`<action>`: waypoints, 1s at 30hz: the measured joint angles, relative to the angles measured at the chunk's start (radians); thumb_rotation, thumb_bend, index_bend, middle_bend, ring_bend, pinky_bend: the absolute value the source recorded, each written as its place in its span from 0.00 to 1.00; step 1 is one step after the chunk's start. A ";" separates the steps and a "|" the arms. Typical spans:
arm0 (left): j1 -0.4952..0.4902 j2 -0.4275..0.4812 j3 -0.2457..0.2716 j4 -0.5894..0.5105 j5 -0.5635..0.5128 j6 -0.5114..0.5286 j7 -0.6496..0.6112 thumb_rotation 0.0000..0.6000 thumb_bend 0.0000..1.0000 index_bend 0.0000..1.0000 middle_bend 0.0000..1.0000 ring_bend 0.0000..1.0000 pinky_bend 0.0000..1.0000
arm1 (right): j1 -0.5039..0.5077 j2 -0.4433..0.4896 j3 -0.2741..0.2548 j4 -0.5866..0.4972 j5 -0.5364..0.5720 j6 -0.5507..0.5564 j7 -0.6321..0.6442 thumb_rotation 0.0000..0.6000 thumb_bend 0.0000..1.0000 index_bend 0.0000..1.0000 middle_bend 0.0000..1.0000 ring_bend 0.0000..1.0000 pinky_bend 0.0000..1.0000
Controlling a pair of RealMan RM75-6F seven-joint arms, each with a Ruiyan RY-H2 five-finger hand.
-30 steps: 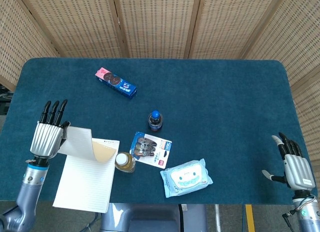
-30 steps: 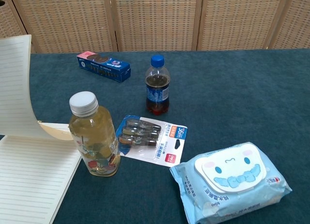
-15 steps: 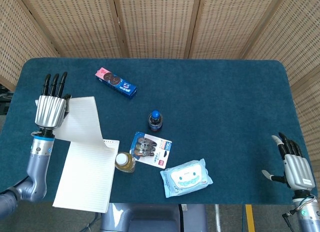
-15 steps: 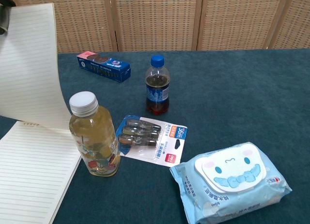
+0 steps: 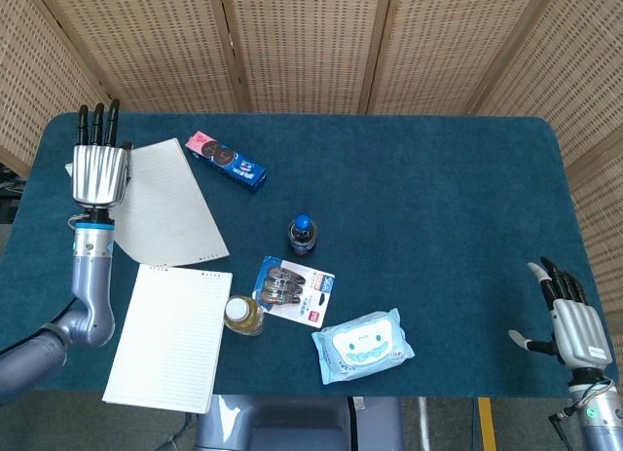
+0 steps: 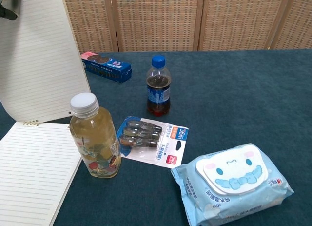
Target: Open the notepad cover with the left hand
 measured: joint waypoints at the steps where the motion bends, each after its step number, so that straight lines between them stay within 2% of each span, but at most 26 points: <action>1: -0.006 -0.006 0.001 0.009 -0.001 0.003 0.001 1.00 0.36 0.20 0.00 0.00 0.00 | 0.001 0.000 0.000 0.001 0.001 -0.001 0.001 1.00 0.16 0.06 0.00 0.00 0.00; 7: -0.022 -0.023 0.015 0.032 0.005 0.045 -0.015 1.00 0.31 0.13 0.00 0.00 0.00 | 0.000 0.003 0.000 -0.002 0.000 -0.001 0.002 1.00 0.16 0.06 0.00 0.00 0.00; 17: -0.009 -0.001 0.037 -0.025 -0.004 0.087 -0.031 1.00 0.30 0.13 0.00 0.00 0.00 | -0.001 0.006 -0.001 -0.006 0.005 -0.004 0.007 1.00 0.16 0.06 0.00 0.00 0.00; 23: 0.044 0.029 0.077 -0.131 0.023 0.141 -0.087 1.00 0.30 0.13 0.00 0.00 0.00 | 0.000 0.009 -0.002 -0.008 0.005 -0.007 0.006 1.00 0.16 0.06 0.00 0.00 0.00; 30: 0.182 0.113 0.190 -0.375 0.098 0.255 -0.147 1.00 0.30 0.12 0.00 0.00 0.00 | 0.000 0.011 -0.005 -0.011 0.006 -0.010 -0.003 1.00 0.16 0.06 0.00 0.00 0.00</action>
